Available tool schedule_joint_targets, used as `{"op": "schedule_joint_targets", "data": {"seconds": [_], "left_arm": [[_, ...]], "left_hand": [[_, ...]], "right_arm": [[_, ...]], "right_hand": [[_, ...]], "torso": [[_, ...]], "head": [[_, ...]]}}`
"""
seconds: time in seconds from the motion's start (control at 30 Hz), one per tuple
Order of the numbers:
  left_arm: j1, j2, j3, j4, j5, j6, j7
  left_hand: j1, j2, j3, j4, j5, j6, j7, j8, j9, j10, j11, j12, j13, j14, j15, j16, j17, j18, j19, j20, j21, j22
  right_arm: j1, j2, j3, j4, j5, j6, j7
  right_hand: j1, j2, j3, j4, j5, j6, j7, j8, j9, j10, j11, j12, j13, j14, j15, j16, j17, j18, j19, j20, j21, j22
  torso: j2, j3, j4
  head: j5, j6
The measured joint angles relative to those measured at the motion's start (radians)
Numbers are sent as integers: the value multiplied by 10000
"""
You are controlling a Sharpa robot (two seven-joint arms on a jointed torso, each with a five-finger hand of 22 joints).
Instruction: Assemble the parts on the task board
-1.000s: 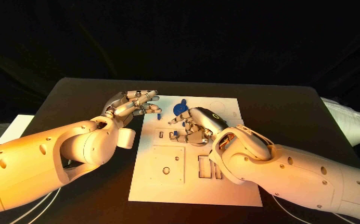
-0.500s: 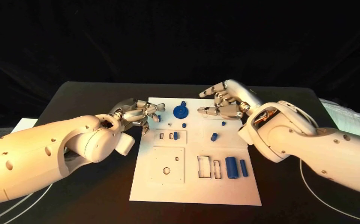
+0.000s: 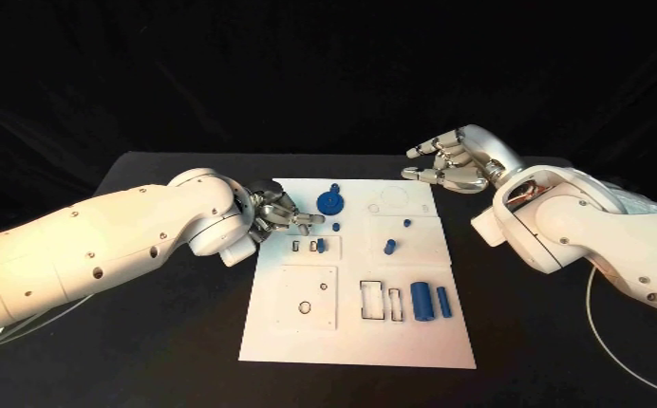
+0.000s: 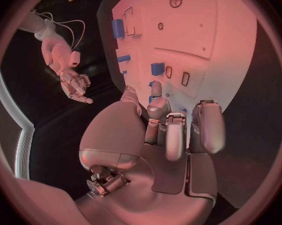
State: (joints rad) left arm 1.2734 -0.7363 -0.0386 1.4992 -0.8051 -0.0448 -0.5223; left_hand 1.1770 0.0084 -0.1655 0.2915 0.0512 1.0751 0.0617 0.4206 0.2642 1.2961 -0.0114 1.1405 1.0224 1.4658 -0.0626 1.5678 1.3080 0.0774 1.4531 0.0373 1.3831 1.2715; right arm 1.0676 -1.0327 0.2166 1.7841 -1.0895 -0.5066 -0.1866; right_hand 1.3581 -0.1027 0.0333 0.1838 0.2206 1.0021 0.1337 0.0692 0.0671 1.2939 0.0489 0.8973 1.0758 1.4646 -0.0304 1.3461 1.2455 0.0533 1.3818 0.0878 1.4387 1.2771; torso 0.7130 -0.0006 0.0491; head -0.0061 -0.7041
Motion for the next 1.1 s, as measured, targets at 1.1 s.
{"op": "schedule_joint_targets", "data": {"seconds": [1.1], "left_arm": [[119, 1603, 0, -1349, -1622, 2215, -1343]], "left_hand": [[70, 547, -869, -35, 0, -860, -178, 1708, 1957, 136, -137, 445, 671, -4, -141, 0, -4, -153, 103, -103, 381, 364]], "right_arm": [[18, 100, -11, -253, 329, 357, -650]], "right_hand": [[41, 39, -83, 82, -1, 37, 37, -1, 6, -13, -13, -90, -59, 0, 0, -79, -101, -1, -34, -34, -36, -85]], "torso": [[14, -8, -17]], "head": [[-21, -220]]}}
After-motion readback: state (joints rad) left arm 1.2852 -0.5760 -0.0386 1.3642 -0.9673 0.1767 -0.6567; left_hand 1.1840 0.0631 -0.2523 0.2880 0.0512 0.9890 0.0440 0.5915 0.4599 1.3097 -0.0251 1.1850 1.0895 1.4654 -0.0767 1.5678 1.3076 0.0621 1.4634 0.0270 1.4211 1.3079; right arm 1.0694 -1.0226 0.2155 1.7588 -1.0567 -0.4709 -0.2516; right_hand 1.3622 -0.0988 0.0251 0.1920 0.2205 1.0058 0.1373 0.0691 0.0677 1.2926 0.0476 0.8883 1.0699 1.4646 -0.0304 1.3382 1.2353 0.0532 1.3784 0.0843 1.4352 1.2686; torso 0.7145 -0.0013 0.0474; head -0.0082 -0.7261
